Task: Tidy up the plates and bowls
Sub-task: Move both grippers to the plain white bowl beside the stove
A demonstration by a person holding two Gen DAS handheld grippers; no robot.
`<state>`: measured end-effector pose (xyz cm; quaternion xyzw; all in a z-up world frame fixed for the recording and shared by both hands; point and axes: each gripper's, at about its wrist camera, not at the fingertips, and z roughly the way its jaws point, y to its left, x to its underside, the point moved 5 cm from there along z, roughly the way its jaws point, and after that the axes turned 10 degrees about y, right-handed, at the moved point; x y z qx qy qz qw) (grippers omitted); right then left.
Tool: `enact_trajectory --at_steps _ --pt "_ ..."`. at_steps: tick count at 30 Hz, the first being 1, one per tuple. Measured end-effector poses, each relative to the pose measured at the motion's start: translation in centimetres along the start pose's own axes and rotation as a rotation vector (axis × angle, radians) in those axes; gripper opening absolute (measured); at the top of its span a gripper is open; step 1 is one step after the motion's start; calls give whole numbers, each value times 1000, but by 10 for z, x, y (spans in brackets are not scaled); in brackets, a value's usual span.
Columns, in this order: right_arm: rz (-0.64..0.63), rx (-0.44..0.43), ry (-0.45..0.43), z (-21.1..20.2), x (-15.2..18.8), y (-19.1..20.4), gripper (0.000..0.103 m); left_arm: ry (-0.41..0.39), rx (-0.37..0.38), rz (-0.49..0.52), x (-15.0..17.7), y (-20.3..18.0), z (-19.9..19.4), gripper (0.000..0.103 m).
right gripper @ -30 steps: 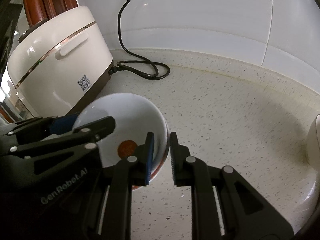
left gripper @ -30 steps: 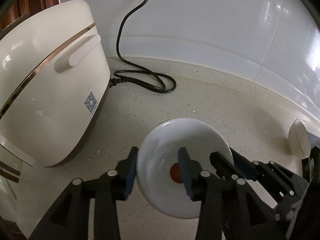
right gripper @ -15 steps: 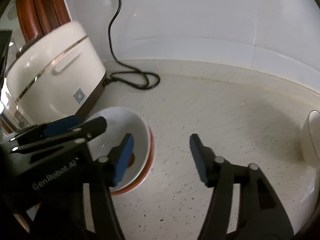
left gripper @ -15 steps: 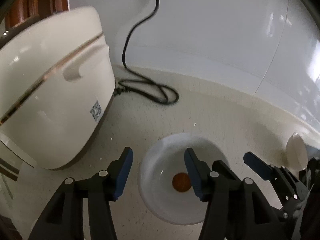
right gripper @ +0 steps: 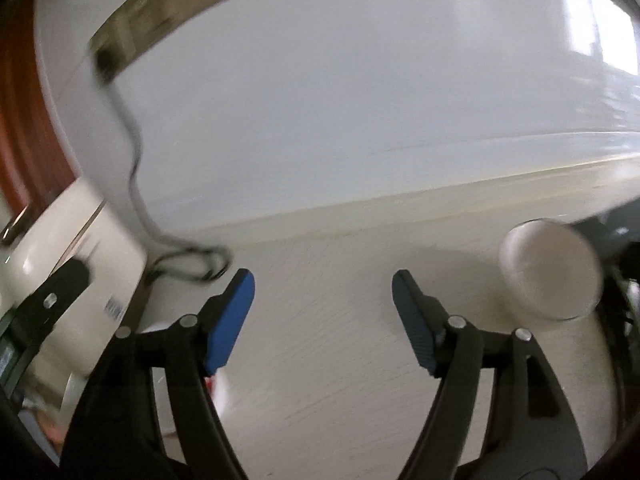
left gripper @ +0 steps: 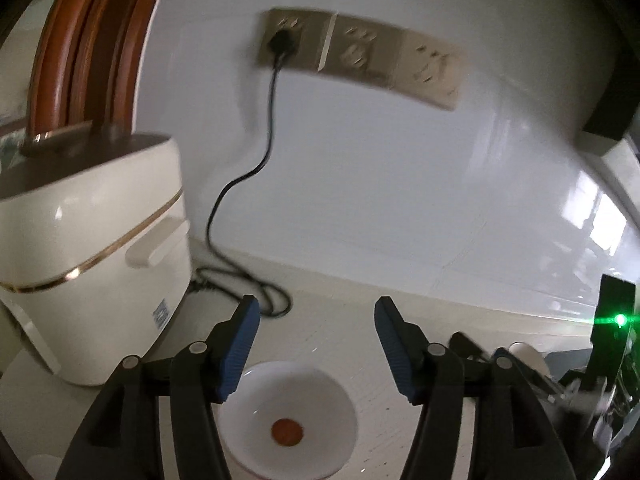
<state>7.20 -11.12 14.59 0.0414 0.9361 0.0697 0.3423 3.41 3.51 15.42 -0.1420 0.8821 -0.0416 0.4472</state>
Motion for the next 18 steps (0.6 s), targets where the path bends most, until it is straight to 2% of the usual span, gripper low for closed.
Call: enact_trajectory --at_steps 3,6,13,18 --pt "81 66 -37 -8 -8 -28 78 -20 39 37 2 -13 -1 61" --pt "163 140 -66 -14 -13 -56 78 3 90 43 4 -23 4 62" --pt "392 227 -113 -29 -13 -121 78 111 259 44 16 -62 25 62" --pt "482 238 -109 -26 -9 -148 78 215 319 40 20 -83 38 62"
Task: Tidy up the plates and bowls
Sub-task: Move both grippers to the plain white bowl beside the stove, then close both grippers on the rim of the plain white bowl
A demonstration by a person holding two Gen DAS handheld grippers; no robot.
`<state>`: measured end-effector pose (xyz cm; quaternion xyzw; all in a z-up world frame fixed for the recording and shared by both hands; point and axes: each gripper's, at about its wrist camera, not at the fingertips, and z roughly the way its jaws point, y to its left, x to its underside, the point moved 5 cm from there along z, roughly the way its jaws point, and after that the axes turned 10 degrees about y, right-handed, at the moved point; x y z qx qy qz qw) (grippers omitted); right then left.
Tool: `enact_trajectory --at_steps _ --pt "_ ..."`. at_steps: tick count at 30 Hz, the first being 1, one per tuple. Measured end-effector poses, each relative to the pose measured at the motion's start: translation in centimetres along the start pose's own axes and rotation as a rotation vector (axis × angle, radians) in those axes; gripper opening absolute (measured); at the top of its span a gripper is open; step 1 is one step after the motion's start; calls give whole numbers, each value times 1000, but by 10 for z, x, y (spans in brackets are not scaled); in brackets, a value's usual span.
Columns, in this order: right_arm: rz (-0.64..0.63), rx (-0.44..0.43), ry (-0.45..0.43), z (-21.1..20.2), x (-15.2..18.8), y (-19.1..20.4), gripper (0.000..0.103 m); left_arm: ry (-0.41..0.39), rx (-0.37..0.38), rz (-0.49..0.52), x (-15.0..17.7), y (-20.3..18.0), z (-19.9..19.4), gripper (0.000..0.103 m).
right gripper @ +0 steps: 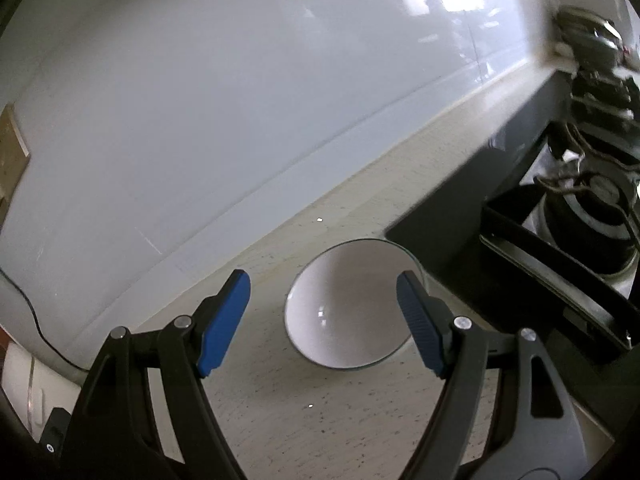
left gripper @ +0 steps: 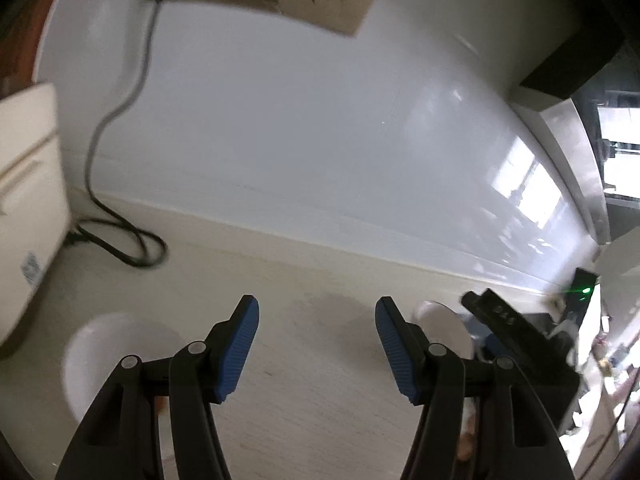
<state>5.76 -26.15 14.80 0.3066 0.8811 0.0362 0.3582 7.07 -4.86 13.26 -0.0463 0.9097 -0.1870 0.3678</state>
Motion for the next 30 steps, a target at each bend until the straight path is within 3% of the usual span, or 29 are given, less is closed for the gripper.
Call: enact_trajectory --at_steps 5,10,14,19,23,30 --pt "77 -11 23 4 -10 -30 78 128 138 27 -4 -36 22 62" --pt "157 -45 50 13 -17 -55 77 255 111 55 0 -70 64 62" --pt "201 -60 71 22 -20 -68 71 364 146 17 3 -90 99 61" --pt "210 -43 85 29 -16 -80 65 424 122 18 8 -103 132 61" --pt "221 -28 120 38 -11 -87 55 465 117 -10 17 -103 156 52" --pt "198 -8 151 47 -8 -91 50 498 124 -20 23 -115 184 50"
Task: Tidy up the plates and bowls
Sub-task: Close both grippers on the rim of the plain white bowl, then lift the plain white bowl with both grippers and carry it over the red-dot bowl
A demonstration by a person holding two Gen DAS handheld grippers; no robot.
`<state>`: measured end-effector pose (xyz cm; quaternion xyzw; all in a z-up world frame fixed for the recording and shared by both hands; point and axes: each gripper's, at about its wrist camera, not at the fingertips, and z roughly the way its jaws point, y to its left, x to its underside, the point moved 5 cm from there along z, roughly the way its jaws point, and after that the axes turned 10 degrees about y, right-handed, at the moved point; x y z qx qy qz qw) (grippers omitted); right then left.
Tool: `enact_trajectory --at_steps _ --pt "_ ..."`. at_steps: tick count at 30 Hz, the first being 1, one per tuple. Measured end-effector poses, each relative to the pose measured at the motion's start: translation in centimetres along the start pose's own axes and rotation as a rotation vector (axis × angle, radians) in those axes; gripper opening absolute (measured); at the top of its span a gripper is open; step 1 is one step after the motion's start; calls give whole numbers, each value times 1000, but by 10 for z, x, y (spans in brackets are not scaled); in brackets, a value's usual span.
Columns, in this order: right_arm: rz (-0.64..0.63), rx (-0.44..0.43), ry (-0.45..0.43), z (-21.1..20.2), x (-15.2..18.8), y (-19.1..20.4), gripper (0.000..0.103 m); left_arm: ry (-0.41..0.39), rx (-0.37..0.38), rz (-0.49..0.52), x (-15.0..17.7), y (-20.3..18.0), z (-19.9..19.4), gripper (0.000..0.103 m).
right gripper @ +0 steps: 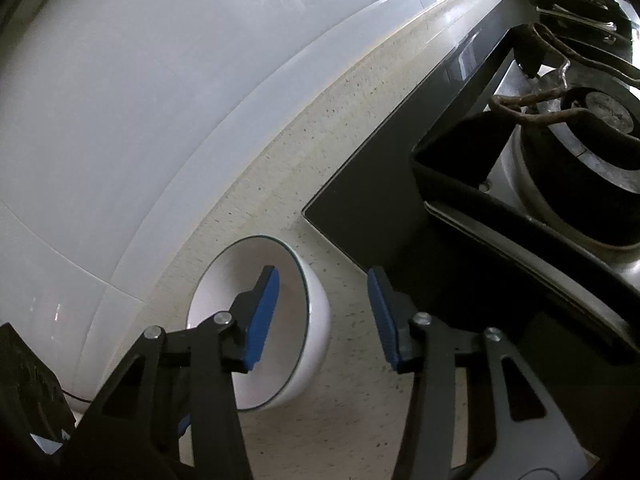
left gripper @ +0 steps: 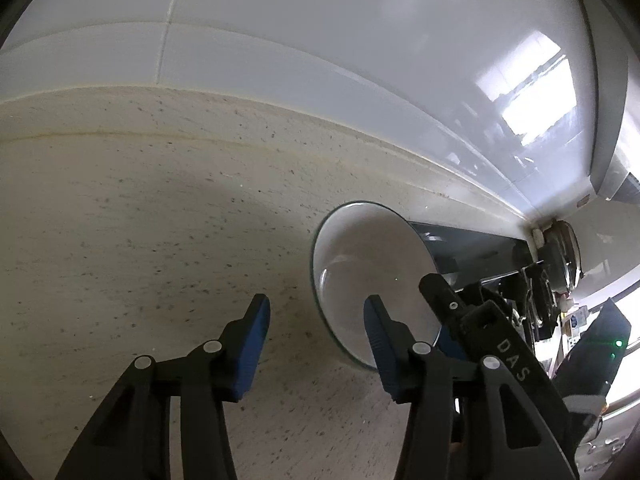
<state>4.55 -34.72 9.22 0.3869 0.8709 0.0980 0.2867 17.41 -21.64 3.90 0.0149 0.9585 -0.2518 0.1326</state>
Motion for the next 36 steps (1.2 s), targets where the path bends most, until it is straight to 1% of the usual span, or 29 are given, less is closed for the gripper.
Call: enact_trajectory --at_steps 3,6,9,10,14,16,21,25,33,36 --pt "1 4 23 7 1 -3 49 10 -11 -7 -1 -3 9 44" --pt "3 4 42 13 2 -5 44 15 -20 -11 -3 -7 15 39" --pt "-6 4 53 16 4 -4 37 20 -29 -9 -6 -10 22 31" --pt "-10 2 58 17 4 -3 33 23 -28 -5 -8 -6 24 28" --pt "-18 -35 67 17 5 -1 23 12 -32 -9 -10 -9 27 27" --pt "-23 -47 68 17 5 1 20 10 -28 -8 -7 -9 25 27" --pt "-27 -50 65 15 6 1 20 5 -26 -8 -5 -8 23 27" --pt "-35 -40 66 12 8 3 20 10 -15 -11 1 2 18 26" --pt "-79 -31 75 13 12 14 20 7 -13 -45 5 12 15 25" --pt "-105 -37 86 15 14 21 20 1 -24 -74 5 21 11 23"
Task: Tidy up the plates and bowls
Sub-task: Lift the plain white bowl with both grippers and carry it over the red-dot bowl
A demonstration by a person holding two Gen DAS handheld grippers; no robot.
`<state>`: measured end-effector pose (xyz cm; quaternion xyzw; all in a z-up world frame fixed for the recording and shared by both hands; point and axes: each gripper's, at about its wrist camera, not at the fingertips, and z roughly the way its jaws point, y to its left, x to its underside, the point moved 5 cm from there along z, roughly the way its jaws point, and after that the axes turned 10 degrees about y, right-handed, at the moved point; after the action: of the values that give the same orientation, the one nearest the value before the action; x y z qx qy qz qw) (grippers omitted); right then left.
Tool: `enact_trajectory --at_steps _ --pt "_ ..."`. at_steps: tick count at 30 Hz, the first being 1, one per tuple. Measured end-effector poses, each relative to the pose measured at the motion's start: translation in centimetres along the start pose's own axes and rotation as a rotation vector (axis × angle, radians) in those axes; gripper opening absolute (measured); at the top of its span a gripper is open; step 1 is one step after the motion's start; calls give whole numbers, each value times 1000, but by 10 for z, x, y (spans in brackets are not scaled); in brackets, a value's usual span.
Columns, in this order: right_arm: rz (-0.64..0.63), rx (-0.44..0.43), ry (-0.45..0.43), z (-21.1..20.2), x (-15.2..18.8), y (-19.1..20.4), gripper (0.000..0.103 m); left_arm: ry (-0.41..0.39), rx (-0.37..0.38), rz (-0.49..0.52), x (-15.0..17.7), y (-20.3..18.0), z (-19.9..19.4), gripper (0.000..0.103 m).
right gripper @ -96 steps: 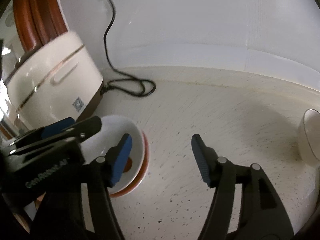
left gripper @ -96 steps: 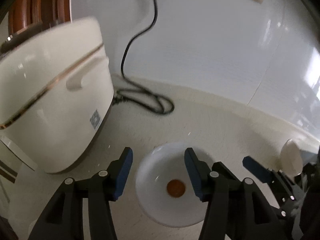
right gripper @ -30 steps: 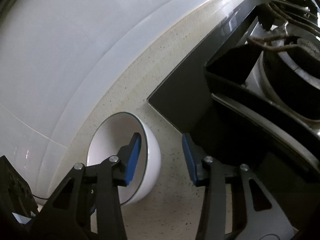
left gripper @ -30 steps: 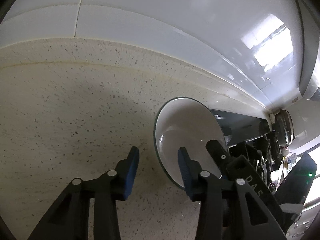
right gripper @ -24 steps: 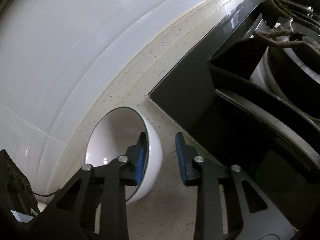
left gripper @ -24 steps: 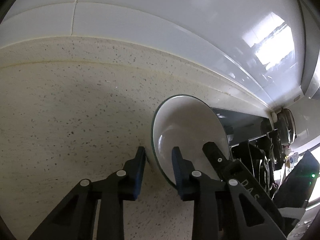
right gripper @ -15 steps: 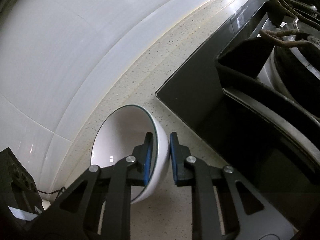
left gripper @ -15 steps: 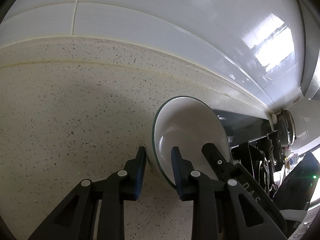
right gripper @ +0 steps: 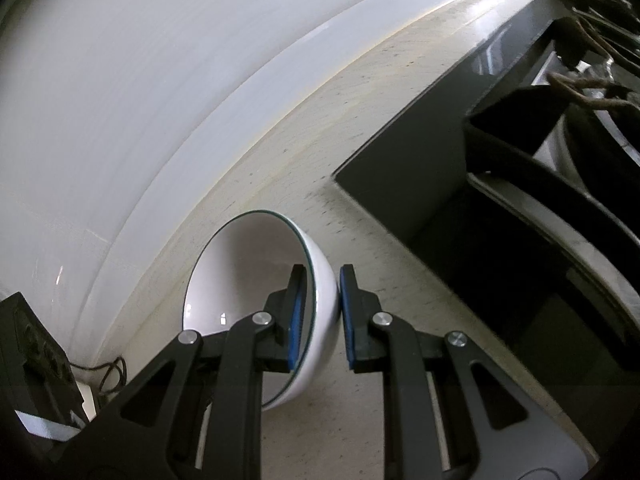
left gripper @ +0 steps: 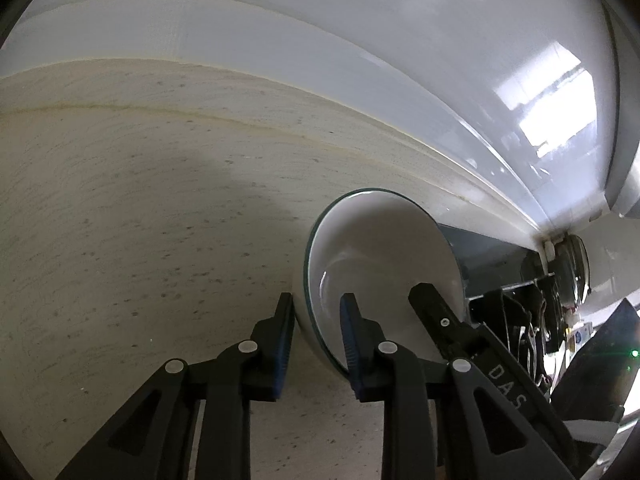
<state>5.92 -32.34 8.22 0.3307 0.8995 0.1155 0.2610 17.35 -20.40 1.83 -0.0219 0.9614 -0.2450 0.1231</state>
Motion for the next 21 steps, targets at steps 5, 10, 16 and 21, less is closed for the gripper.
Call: enact_trajectory --at_steps 5,10,16,21 --pt "-72 -15 19 3 7 19 20 -18 -10 -65 1 20 -11 20" --pt "-146 -39 28 2 16 41 20 -54 -7 -110 4 36 -30 20" --pt "-222 -57 18 -3 26 62 20 -98 -1 -135 11 53 -55 19" --pt "-296 -80 15 -6 36 81 20 -138 -9 -149 18 64 -76 19"
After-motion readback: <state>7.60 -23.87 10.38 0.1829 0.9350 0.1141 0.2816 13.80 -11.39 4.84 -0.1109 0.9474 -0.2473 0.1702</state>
